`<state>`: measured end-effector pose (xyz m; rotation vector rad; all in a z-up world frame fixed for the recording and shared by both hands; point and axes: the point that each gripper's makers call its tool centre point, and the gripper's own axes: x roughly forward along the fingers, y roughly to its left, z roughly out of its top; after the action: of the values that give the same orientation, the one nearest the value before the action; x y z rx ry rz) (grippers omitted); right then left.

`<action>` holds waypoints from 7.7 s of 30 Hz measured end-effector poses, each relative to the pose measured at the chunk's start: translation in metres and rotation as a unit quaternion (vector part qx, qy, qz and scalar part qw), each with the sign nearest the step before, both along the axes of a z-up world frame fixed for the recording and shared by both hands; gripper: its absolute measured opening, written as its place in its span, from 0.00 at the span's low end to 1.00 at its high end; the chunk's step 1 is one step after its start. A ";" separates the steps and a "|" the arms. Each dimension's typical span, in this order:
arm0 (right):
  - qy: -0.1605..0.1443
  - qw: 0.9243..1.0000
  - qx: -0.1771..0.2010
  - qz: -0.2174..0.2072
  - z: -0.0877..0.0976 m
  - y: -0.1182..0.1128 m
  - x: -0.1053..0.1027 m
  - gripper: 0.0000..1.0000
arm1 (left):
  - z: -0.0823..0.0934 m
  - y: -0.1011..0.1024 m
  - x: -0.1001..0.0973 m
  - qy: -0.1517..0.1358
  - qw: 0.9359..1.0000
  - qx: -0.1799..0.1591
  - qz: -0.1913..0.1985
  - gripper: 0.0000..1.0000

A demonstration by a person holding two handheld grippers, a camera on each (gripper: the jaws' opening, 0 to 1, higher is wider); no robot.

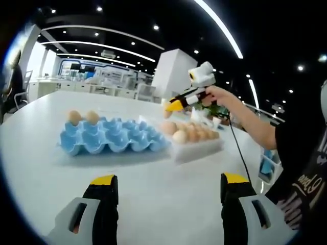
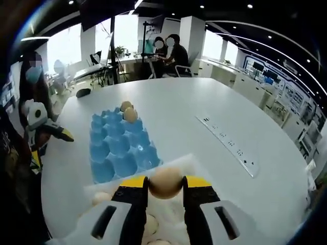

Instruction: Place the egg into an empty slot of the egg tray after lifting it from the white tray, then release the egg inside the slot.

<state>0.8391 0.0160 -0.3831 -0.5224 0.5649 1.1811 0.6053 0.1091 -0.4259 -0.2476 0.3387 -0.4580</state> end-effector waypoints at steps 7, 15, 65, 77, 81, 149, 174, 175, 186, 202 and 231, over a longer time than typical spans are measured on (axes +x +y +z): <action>0.006 1.000 0.002 0.005 -0.001 0.008 -0.002 0.28 | -0.001 0.002 0.002 0.000 1.000 -0.002 -0.001 0.84; 0.008 1.000 0.004 0.013 -0.002 0.019 -0.004 0.28 | -0.003 0.003 0.001 0.000 1.000 -0.004 -0.003 0.83; 0.006 0.997 0.004 0.075 -0.002 0.095 -0.025 0.28 | -0.009 0.020 -0.006 0.003 1.000 -0.016 0.021 0.83; 0.006 0.996 0.002 0.088 -0.002 0.112 -0.023 0.28 | -0.009 0.023 -0.007 0.003 0.999 -0.019 0.030 0.84; 0.006 0.996 0.000 0.094 -0.004 0.115 -0.029 0.28 | -0.009 0.029 -0.008 0.003 0.999 -0.020 0.036 0.84; 0.040 0.993 -0.033 0.110 -0.047 0.170 -0.023 0.29 | -0.004 0.069 -0.021 0.006 0.997 -0.013 0.082 0.84; 0.027 0.992 0.015 0.124 -0.024 0.148 -0.026 0.33 | 0.002 0.037 -0.010 0.007 0.999 0.005 0.053 0.84; 0.026 0.992 0.016 0.124 -0.022 0.147 -0.023 0.33 | 0.002 0.034 -0.009 0.007 0.999 0.005 0.051 0.84; 0.005 0.995 0.031 0.095 -0.007 0.094 -0.029 0.34 | -0.001 0.009 -0.004 0.010 1.000 0.007 0.016 0.84; 0.002 0.998 0.040 0.043 -0.010 0.028 -0.022 0.34 | -0.001 -0.021 0.009 0.011 0.999 0.013 -0.027 0.84; 0.004 0.999 0.015 -0.039 -0.022 -0.073 0.011 0.33 | 0.000 -0.041 0.016 0.014 0.998 0.022 -0.055 0.84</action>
<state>0.8499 -0.0570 -0.4056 -0.4659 0.5691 1.1158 0.6212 0.0685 -0.4260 -0.1940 0.3901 -0.5558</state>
